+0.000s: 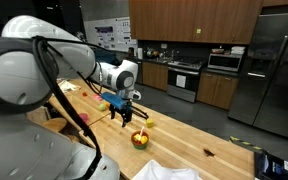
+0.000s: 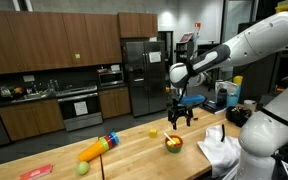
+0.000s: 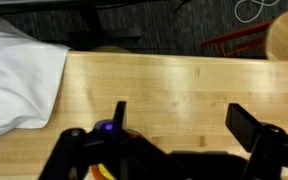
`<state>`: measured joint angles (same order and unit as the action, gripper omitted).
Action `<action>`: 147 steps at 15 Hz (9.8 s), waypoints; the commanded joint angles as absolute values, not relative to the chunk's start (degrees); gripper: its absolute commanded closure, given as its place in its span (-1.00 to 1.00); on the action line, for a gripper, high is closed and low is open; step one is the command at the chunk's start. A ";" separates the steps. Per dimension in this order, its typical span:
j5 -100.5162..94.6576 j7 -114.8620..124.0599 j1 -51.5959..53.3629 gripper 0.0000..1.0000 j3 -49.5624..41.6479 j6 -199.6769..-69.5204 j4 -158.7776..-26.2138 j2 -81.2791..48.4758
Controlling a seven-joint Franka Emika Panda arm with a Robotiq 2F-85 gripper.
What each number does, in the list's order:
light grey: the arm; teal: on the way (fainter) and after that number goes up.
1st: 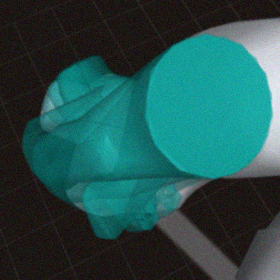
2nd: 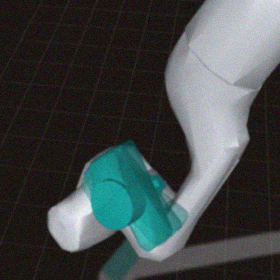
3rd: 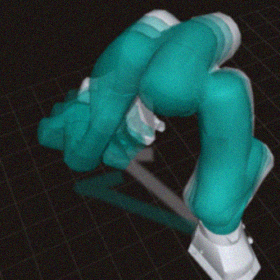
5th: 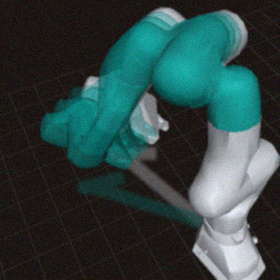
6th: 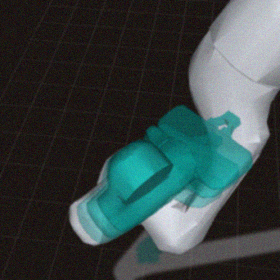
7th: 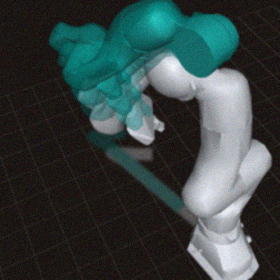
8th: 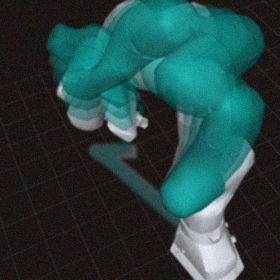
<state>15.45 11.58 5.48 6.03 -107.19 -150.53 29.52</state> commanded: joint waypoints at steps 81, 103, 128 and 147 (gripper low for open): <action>-15.65 -28.17 2.34 -1.00 4.41 -164.43 -128.09 -21.08; -16.98 -27.69 1.29 -1.00 5.19 -164.32 -123.50 -27.79; 8.08 -17.79 -2.52 0.42 5.13 -159.64 -149.65 5.28; 10.33 -8.96 -10.17 0.42 -14.39 -171.61 -159.41 10.58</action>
<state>7.24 -8.25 -9.53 -13.06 -169.10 -159.41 11.74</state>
